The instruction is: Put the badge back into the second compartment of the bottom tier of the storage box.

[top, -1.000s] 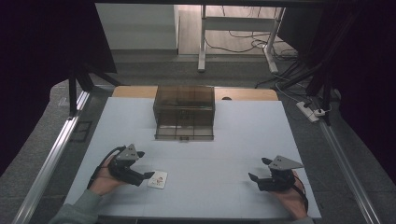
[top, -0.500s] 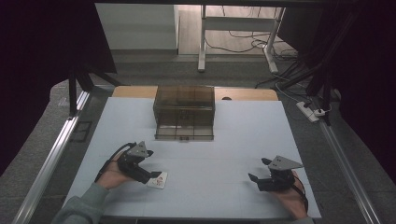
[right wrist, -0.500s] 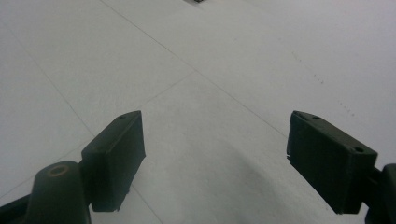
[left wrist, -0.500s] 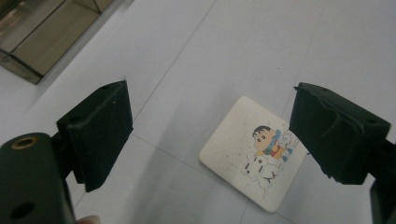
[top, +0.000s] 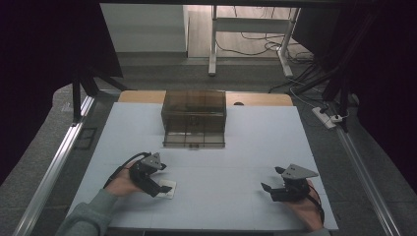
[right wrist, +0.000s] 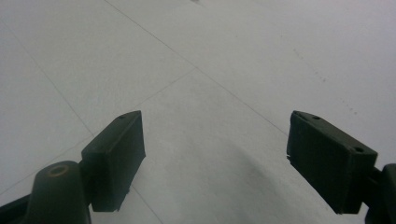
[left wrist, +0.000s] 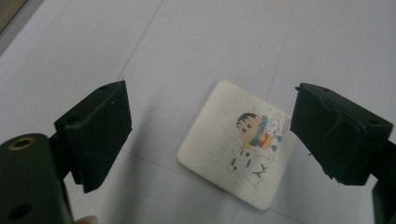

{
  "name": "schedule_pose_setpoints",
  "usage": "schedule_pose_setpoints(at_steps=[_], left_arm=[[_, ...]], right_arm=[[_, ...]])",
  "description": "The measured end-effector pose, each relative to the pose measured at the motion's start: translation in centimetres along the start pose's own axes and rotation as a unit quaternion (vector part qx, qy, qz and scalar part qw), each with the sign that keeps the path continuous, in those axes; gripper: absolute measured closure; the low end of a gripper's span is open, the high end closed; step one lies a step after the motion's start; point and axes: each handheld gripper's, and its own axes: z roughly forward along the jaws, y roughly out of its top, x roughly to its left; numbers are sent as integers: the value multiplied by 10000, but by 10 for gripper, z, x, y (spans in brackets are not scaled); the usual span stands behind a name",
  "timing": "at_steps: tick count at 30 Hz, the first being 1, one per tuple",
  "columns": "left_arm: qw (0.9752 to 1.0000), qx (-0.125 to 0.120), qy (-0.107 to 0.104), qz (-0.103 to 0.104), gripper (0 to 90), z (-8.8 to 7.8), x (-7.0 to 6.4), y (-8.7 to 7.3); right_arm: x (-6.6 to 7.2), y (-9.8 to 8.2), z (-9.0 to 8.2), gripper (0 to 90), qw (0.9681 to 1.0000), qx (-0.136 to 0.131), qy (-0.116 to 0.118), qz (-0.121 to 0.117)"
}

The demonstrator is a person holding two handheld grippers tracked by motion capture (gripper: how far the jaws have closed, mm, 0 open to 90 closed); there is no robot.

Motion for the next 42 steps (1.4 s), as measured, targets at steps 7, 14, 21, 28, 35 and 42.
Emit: schedule_pose_setpoints(at_steps=[7, 14, 21, 28, 35, 42], left_arm=[[9997, 144, -110, 143, 115, 3, -3, 1], [9988, 326, -199, 317, 104, 8, -6, 2], [9976, 457, -304, 431, 99, 13, -10, 2], [9961, 593, -304, 578, 96, 17, -13, 2], [9945, 646, -146, 815, 125, 18, -17, 1], [9934, 645, -153, 936, 163, 16, -18, 1]], right_arm=[[0, 0, 1, 192, 10000, 0, 3, -3], [0, 0, 0, 192, 10000, 8, 7, -6], [0, 0, 0, 191, 10000, 6, 28, -21], [0, 0, 0, 192, 10000, 12, 29, -27], [1, 0, 1, 192, 10000, 26, 28, -34], [1, -1, 2, 191, 9999, 100, -10, -92]])
